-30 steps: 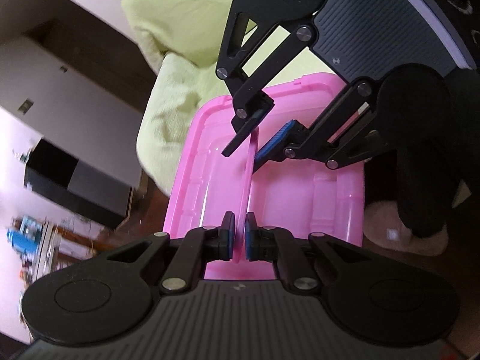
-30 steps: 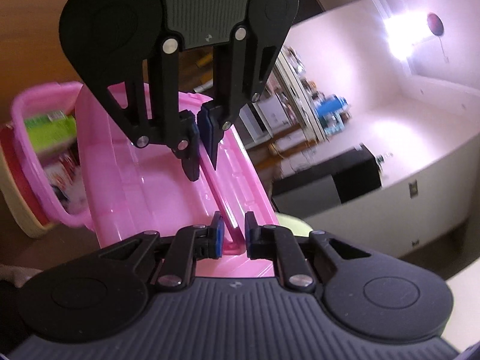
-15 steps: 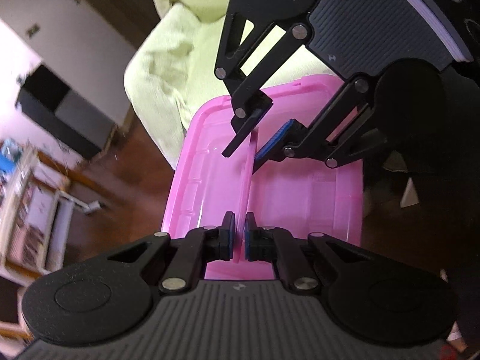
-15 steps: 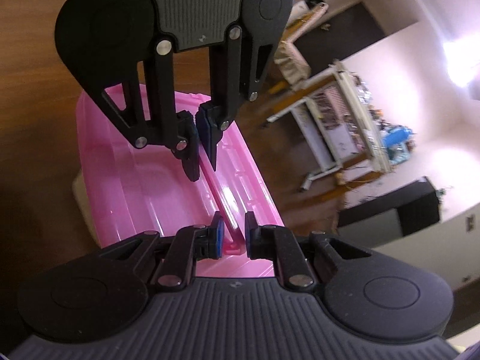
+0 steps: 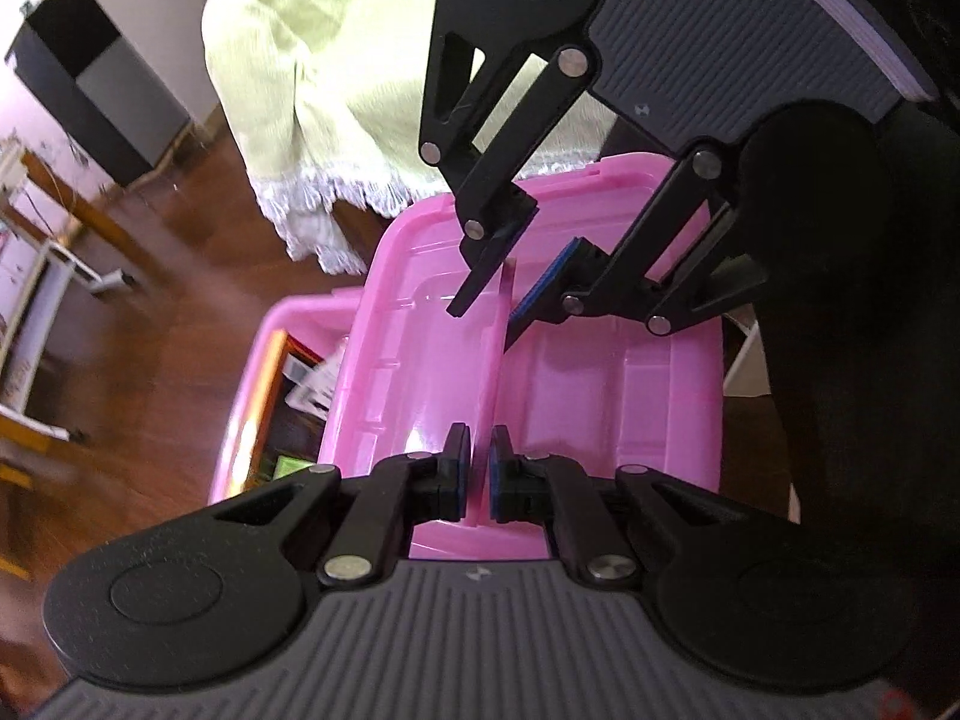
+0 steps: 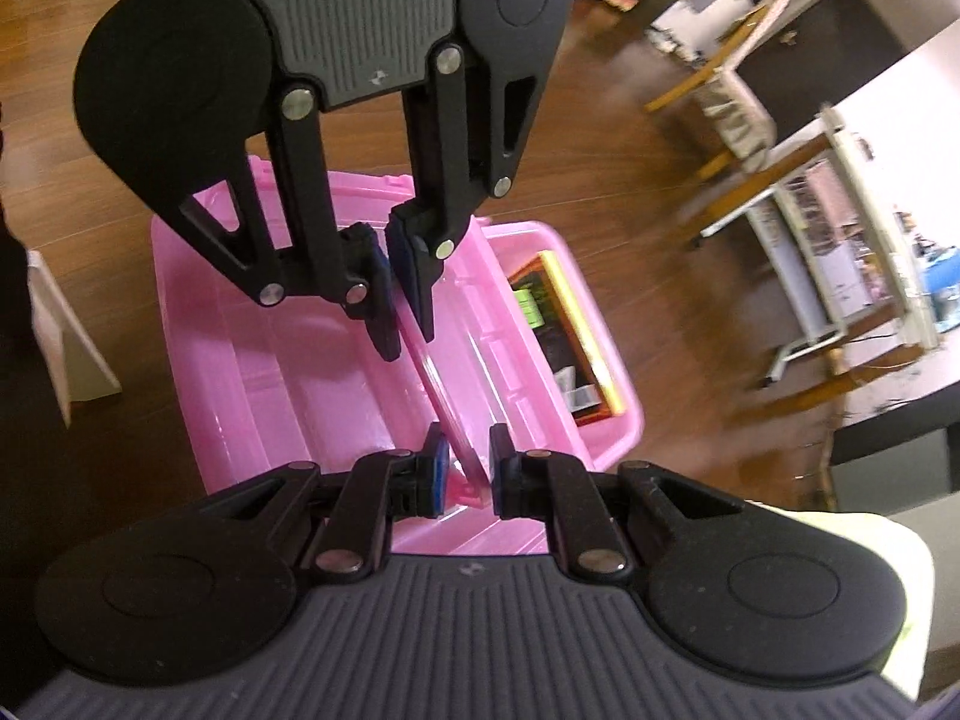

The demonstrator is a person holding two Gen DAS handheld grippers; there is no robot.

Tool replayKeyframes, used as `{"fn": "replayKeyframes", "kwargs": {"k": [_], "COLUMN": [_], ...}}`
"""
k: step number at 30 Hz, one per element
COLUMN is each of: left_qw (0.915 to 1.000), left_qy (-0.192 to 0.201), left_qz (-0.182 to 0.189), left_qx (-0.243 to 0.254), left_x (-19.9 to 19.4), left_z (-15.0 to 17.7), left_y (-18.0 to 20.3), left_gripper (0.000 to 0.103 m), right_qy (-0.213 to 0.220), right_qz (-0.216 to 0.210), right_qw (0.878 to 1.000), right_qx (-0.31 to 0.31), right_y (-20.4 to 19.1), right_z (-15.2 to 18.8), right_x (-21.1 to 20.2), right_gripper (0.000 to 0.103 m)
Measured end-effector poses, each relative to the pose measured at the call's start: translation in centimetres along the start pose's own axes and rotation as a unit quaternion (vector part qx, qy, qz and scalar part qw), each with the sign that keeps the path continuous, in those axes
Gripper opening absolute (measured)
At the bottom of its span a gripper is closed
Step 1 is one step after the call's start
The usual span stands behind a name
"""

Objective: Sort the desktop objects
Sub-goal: 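Carry the pink lid with both grippers off the sofa toward the tub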

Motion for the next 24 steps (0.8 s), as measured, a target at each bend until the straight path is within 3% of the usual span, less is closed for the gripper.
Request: {"fn": "replayKeyframes", "kwargs": {"k": [12,24], "left_qw": [0.9982,0.9939], "left_qy": [-0.015,-0.034], "left_qz": [0.044,0.084], "left_qx": [-0.037,-0.063], "left_x": [2.1,6.0], "left_z": [3.0,3.2], "left_y": [0.0,0.8], "left_gripper": [0.004,0.004], "right_qy": [-0.028,-0.052], "right_qz": [-0.071,-0.118], "right_qw": [0.997,0.991], "right_qx": [0.006,0.026], "right_y": [-1.9,-3.0], "right_z": [-0.1,1.0], "right_x": [3.8,6.6], "right_gripper": [0.01,0.01]}}
Point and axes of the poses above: each gripper's, at about its wrist camera, not at the fingertips, and x roughly the way its jaws point, y to its right, z to its underside, the point moved 2 cm from there along x, roughly the way its jaws point, and after that the axes turned 2 degrees about -x, right-handed, at the moved point
